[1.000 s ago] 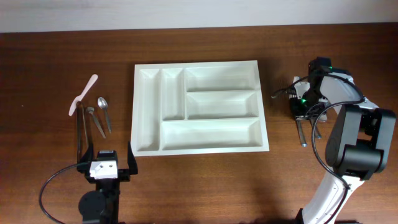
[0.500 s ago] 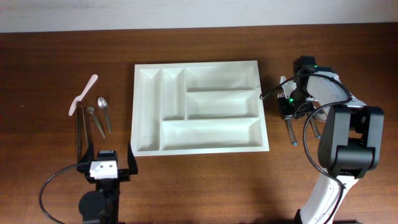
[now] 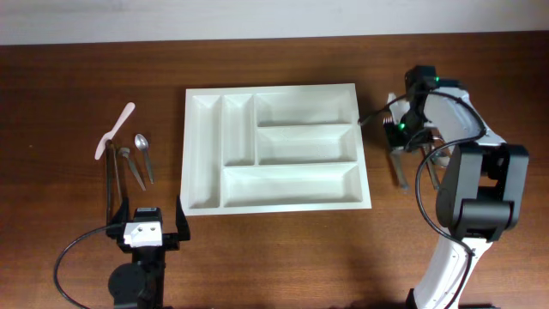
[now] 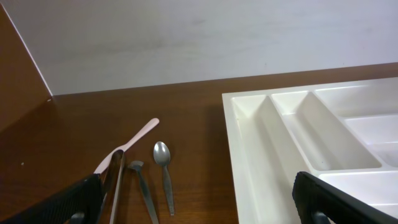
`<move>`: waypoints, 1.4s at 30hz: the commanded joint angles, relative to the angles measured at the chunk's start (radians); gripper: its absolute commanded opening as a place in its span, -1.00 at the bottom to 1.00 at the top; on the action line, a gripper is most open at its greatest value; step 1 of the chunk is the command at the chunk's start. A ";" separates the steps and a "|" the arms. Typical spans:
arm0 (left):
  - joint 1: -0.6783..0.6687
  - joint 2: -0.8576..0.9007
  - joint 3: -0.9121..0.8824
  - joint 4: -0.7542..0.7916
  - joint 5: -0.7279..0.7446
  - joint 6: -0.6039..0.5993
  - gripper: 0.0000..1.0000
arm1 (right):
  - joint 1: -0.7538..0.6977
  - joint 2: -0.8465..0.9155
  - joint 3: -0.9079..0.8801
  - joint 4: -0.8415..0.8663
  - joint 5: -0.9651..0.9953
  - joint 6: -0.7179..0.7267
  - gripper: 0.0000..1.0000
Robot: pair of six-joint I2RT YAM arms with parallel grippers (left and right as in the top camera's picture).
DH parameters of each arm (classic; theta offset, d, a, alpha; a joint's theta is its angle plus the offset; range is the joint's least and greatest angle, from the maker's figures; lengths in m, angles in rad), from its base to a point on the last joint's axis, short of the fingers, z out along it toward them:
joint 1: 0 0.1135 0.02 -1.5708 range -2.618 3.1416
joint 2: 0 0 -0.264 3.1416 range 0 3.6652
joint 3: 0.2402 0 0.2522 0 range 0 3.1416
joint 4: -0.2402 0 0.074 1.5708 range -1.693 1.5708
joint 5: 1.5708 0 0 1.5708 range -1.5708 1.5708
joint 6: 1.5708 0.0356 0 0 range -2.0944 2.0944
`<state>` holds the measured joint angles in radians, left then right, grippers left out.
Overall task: Pack container
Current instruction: 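Carry the fork with the right gripper into the tray's middle compartment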
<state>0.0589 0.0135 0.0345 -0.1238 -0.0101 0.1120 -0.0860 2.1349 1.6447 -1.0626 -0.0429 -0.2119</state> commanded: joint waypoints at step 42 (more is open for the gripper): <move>-0.004 -0.008 -0.007 0.003 0.011 0.002 0.98 | 0.478 0.019 0.185 0.015 -0.162 -0.859 -0.92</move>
<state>0.0589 0.0135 0.0345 -0.1238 -0.0101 0.1120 0.3870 2.1361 1.8595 -1.0573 -0.1455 -1.0409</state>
